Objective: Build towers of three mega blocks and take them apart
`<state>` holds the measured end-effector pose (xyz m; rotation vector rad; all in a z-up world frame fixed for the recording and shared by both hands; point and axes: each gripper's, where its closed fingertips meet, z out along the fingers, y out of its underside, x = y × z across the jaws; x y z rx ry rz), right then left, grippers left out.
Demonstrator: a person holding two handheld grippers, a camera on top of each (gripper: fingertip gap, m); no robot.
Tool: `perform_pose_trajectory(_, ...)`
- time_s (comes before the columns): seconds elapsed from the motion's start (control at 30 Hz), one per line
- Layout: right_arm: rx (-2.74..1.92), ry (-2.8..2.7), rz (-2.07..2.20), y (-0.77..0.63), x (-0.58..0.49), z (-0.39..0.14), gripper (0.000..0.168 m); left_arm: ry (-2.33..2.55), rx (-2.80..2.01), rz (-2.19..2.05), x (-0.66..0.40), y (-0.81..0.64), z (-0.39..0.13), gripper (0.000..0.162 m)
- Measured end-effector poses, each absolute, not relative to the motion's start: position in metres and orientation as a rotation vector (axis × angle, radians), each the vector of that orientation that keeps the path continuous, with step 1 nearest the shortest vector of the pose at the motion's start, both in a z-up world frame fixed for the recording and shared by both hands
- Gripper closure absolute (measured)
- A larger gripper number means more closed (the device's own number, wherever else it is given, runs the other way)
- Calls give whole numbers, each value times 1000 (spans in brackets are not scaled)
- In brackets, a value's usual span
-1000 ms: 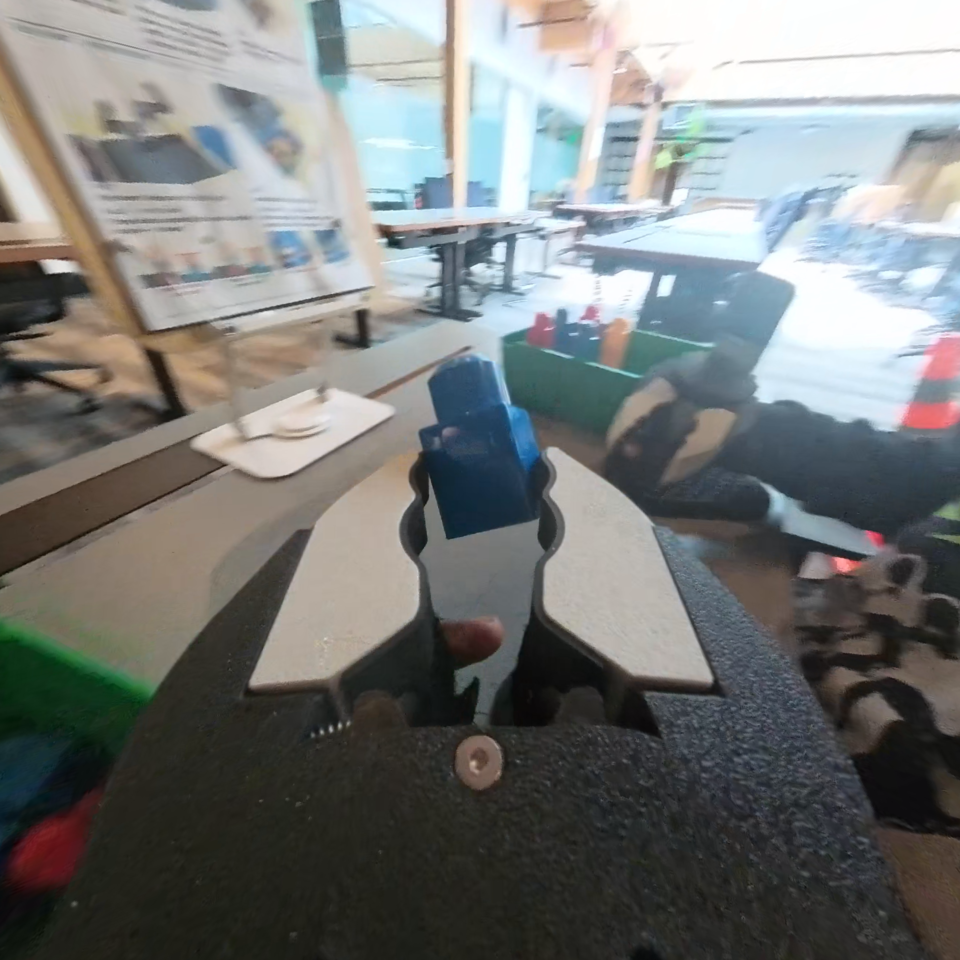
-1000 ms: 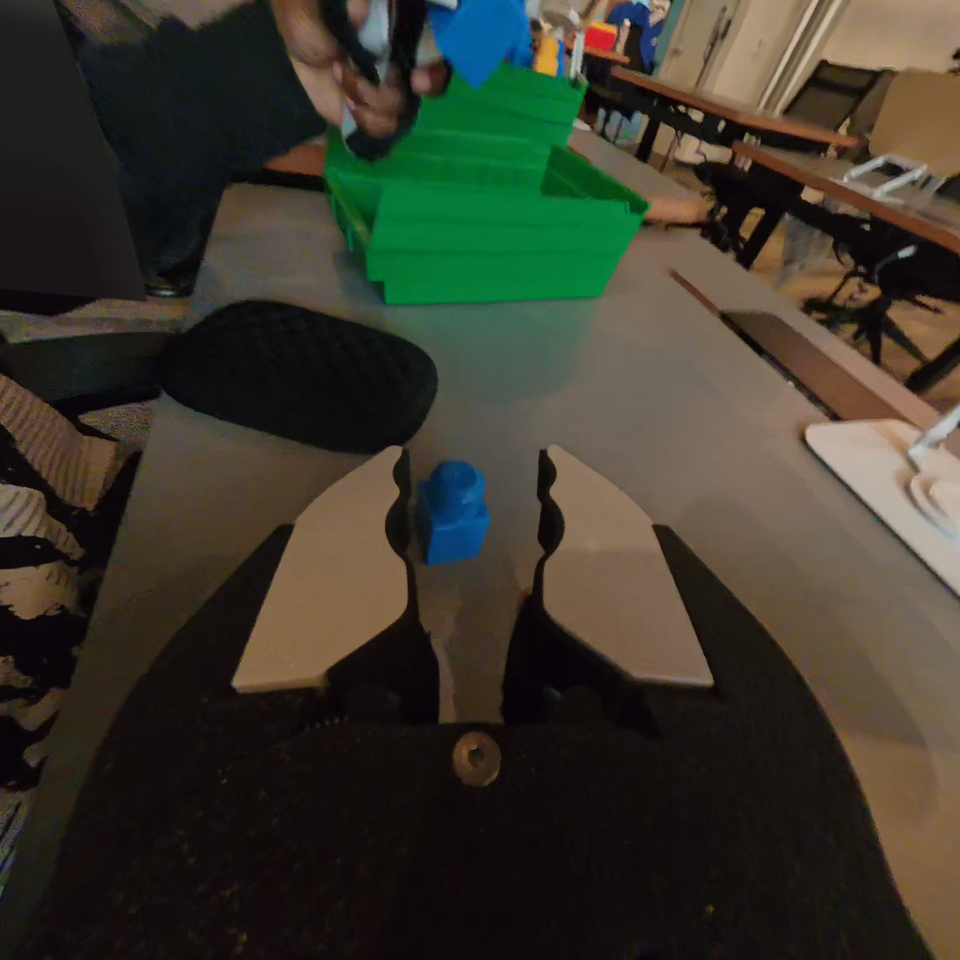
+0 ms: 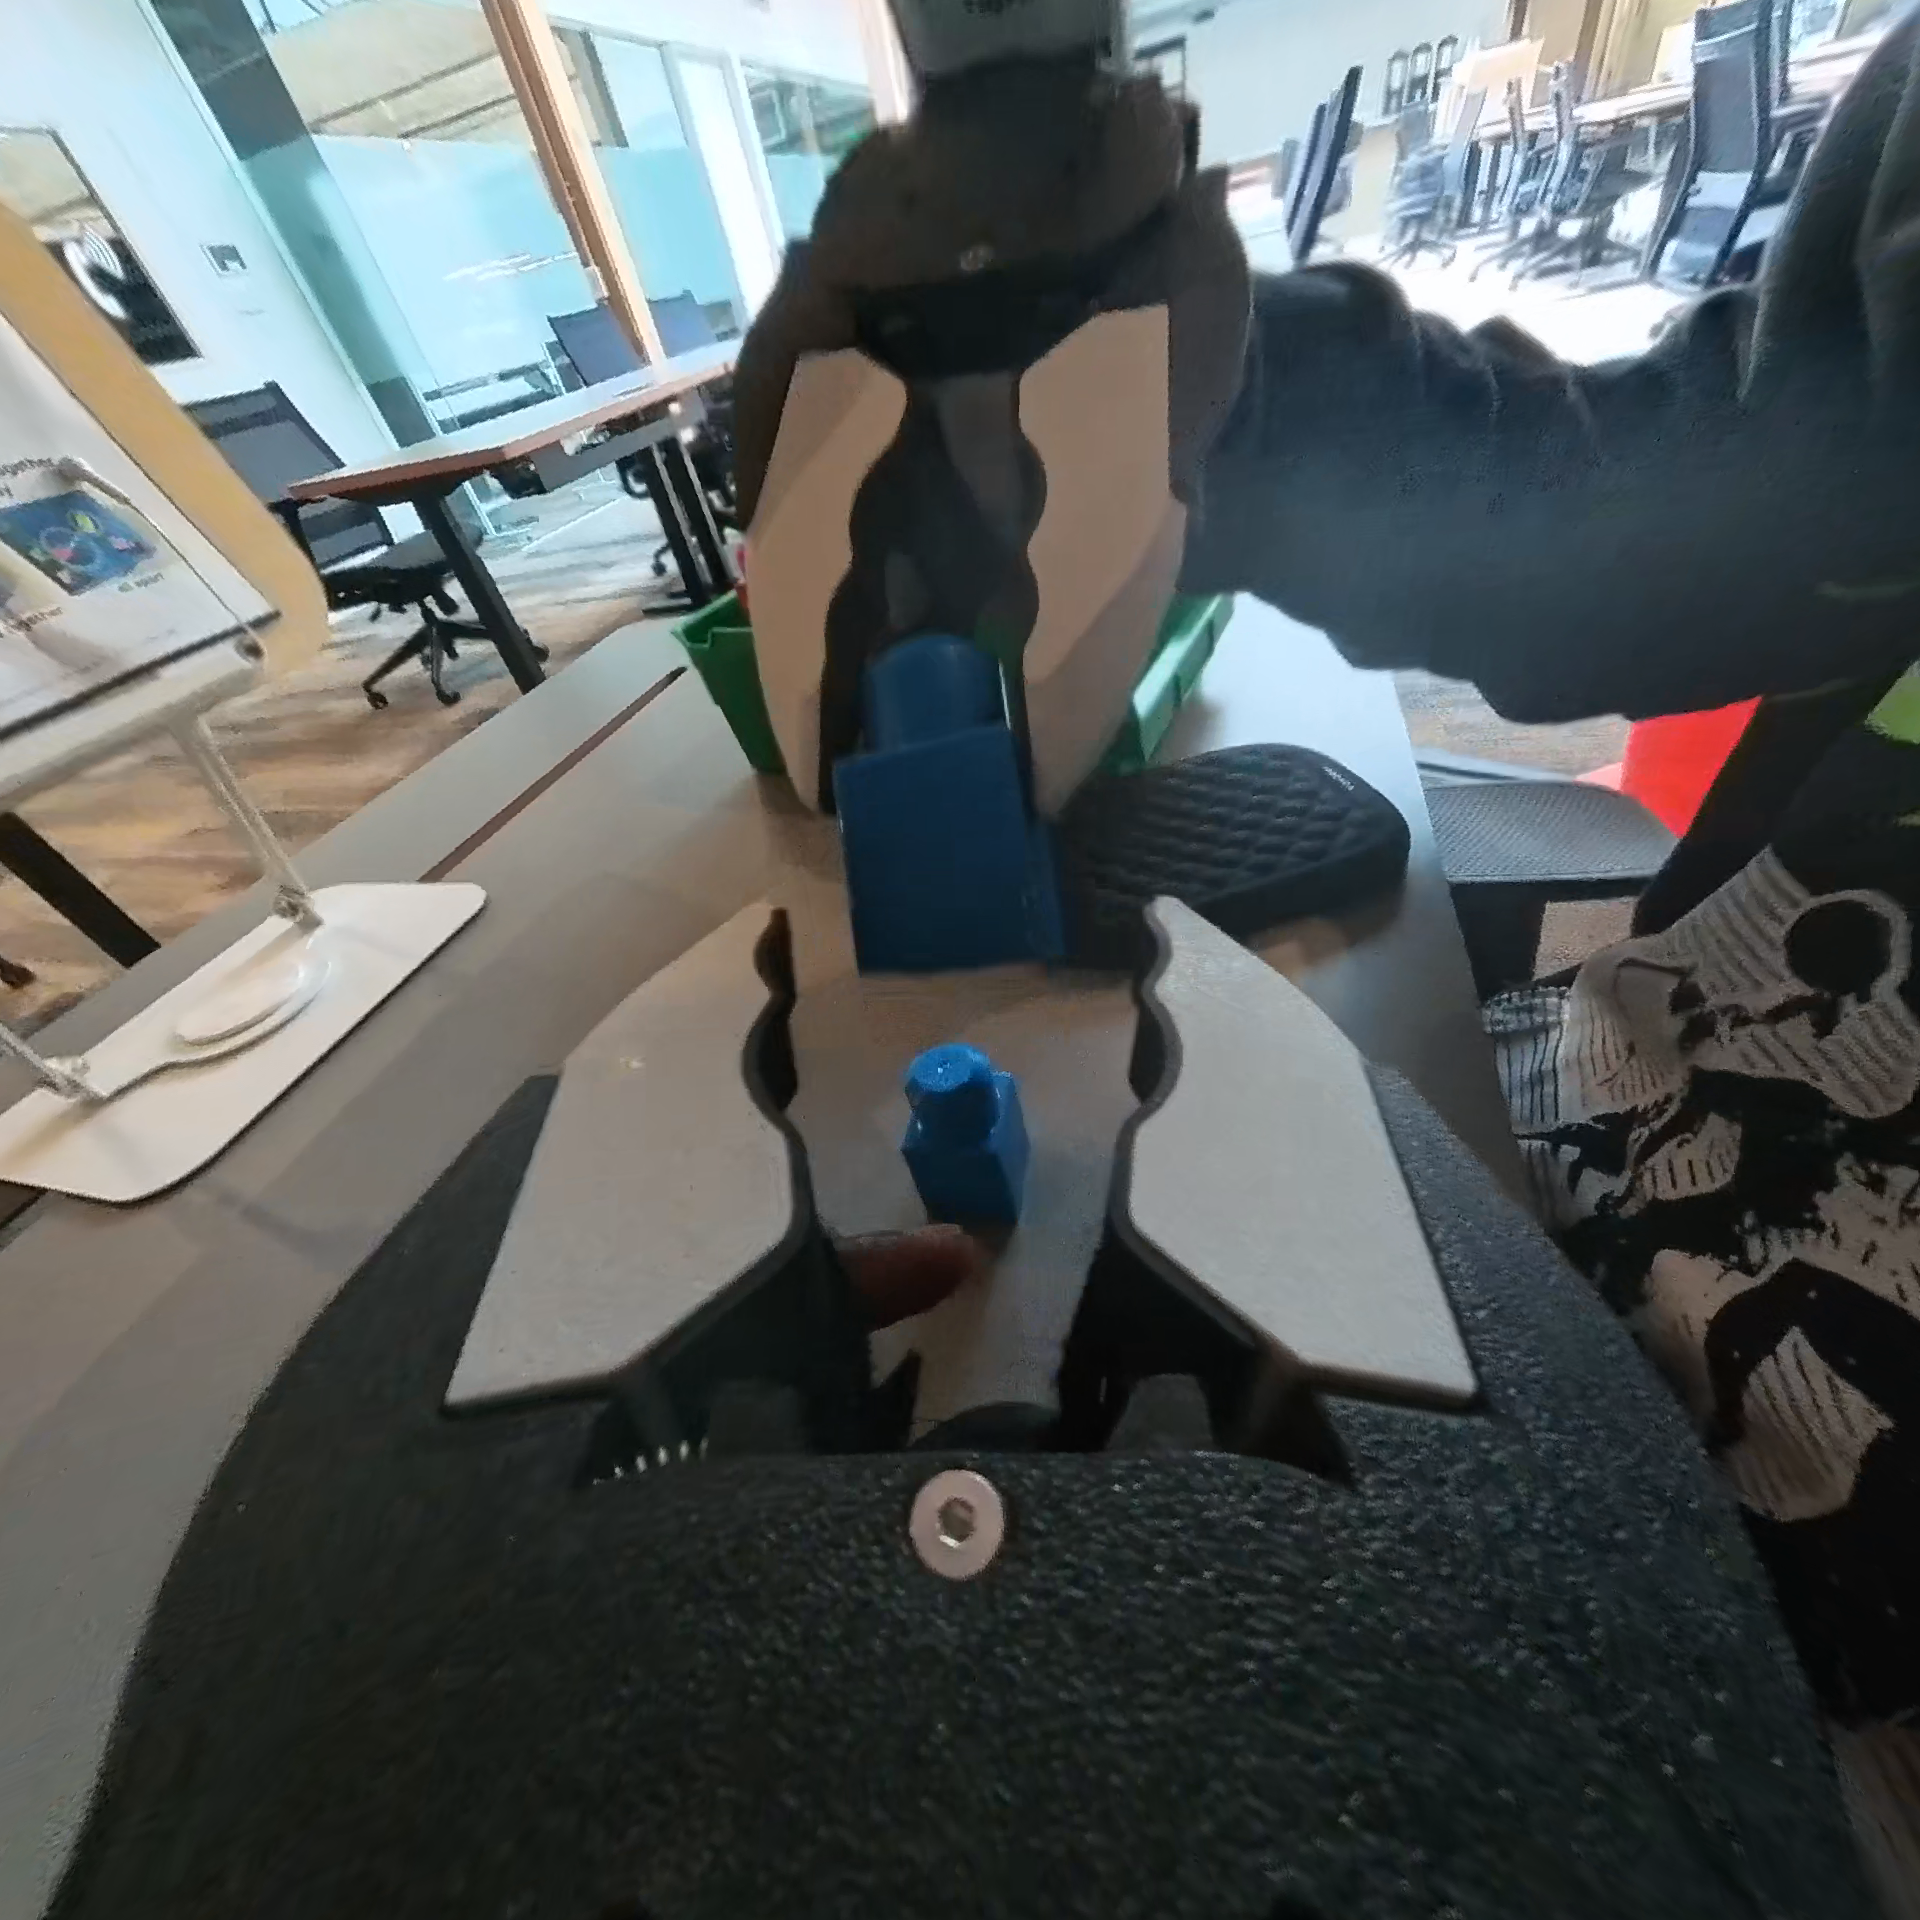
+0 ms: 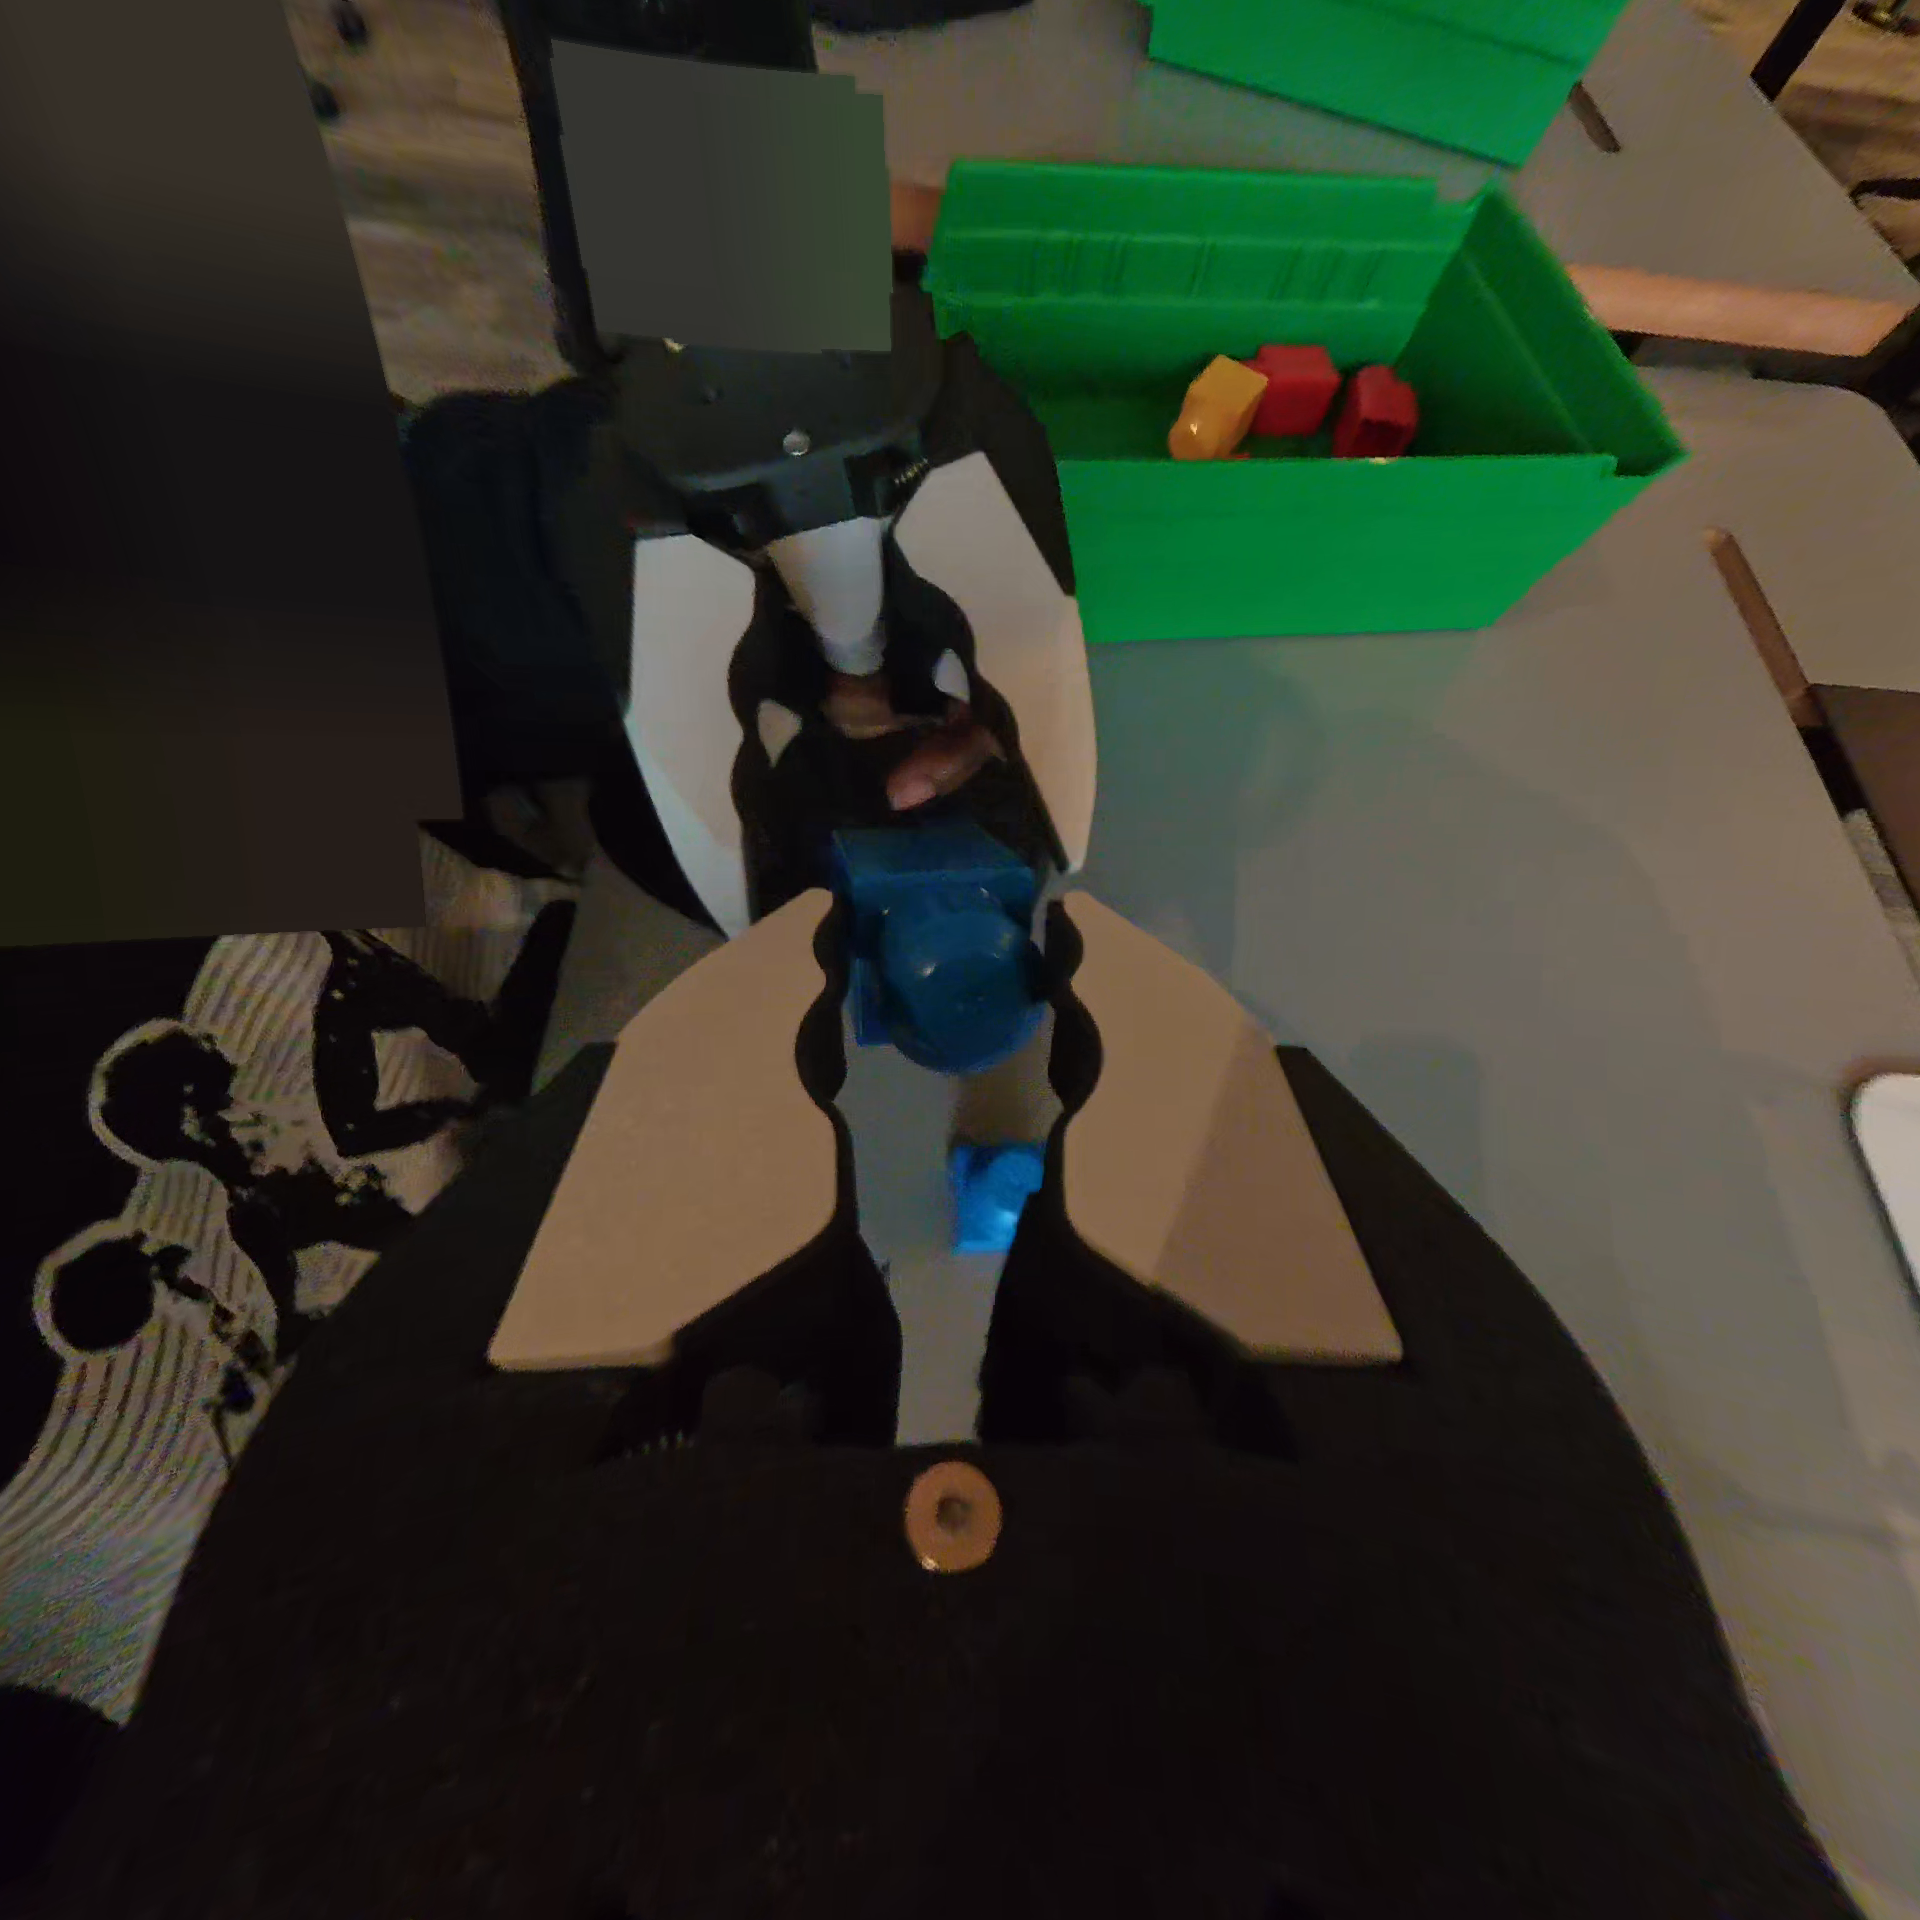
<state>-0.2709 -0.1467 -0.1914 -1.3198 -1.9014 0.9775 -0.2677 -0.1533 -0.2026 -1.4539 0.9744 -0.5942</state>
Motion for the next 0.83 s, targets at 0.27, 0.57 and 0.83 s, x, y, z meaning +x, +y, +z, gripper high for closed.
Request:
perform_pose_trajectory(0.27,-1515,-2142,473,-115,-248,-225,133,982,-1556,-639,-275,-149,-252,88)
perform_pose_trajectory(0.57,-1559,-2305,250,-110,-250,-259,134,1018,-1618,-721,-273,-149,-277,86)
perform_pose_trajectory(0.83,-1642,-2336,157,-107,-253,-269,134,1017,-1645,-714,-273,-148,-282,86)
